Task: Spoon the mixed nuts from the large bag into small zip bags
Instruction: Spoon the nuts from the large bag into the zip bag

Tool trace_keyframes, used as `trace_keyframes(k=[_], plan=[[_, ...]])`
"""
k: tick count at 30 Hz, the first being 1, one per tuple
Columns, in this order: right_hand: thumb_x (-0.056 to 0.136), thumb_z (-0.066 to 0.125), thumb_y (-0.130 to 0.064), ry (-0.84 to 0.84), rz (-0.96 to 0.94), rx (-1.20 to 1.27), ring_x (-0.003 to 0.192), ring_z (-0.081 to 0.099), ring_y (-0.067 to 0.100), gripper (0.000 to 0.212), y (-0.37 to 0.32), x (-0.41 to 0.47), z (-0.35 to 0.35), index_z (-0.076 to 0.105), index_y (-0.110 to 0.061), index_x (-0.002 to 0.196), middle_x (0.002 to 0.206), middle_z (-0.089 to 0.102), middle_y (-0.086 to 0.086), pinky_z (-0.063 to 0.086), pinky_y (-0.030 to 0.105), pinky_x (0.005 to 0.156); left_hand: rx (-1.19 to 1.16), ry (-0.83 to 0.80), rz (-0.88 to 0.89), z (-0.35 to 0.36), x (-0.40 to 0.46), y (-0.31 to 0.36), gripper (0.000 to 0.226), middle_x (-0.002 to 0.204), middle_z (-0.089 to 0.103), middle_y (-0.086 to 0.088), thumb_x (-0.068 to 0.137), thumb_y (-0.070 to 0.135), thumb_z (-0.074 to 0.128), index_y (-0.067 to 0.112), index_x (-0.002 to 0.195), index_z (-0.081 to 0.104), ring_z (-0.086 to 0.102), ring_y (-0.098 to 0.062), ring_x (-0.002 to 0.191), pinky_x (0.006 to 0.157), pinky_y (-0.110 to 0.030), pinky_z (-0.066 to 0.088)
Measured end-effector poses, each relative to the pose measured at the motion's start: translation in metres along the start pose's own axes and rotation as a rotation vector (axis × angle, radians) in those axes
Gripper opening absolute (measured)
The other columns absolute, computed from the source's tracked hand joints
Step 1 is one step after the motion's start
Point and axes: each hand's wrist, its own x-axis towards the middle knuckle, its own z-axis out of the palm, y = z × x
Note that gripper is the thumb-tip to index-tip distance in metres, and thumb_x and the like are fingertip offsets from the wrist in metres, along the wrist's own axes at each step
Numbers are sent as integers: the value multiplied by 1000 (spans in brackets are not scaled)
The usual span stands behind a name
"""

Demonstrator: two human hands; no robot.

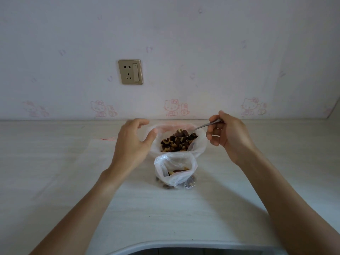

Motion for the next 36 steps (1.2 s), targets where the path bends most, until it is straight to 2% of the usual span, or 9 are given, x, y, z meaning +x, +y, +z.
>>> trace_keyframes(k=[4,8,11,16,20,23,26,31,36], plan=[[110,37,-28,-5,14,-16,46,52,24,38,-5,-3,1,56,-10,82,56,53,6,32,27,44,-38,-95,100,-13,-3,19,6,81,71,17,91,36,75,33,87,73,66,-3,75,68,-14,47],[109,38,-28,-60,27,-54,44,49,24,38,-7,-7,3,54,-9,80,52,47,6,31,27,42,1,-292,99,-16,-16,24,16,71,70,16,89,47,74,34,80,76,59,-5,56,59,-30,51],[110,38,-27,-109,32,-128,44,47,24,39,-6,-9,6,53,-9,78,51,45,6,29,29,43,55,-370,79,-19,-21,21,18,73,68,19,89,52,72,36,79,76,57,-4,55,61,-36,53],[110,39,-27,-168,-61,-323,44,49,24,42,-4,-14,11,55,-10,76,51,49,6,30,30,43,58,-496,60,-19,-28,18,13,79,69,22,87,51,75,39,83,77,63,-2,62,63,-29,54],[112,39,-34,-209,-341,-555,42,48,19,48,-5,-19,15,53,-13,71,47,49,0,36,22,42,-84,-543,19,-18,-30,21,3,79,73,15,89,37,79,36,86,78,69,-5,56,55,-14,48],[113,38,-30,-271,-574,-619,42,42,9,49,-5,-27,20,47,-13,68,48,45,-8,35,22,45,-169,-558,-56,-20,-29,24,2,76,74,9,89,33,80,31,89,79,70,-10,51,47,-13,43],[113,36,-21,-295,-733,-661,47,40,8,48,-5,-33,25,43,-7,68,53,41,-13,31,12,52,-214,-556,-132,-23,-27,23,6,76,74,7,86,33,82,29,89,81,69,-10,52,44,-16,43],[112,35,-16,-291,-879,-667,49,36,8,47,-5,-40,29,44,-1,69,57,36,-9,30,14,53,-239,-544,-174,-24,-23,20,9,71,73,8,85,32,84,25,90,82,60,-6,43,43,-16,42],[113,33,-22,-190,-714,-356,39,37,18,50,-6,-34,28,46,2,71,52,38,8,32,22,41,-201,-529,-144,-22,-24,20,8,74,74,10,86,38,82,30,88,82,63,-5,47,44,-18,44]])
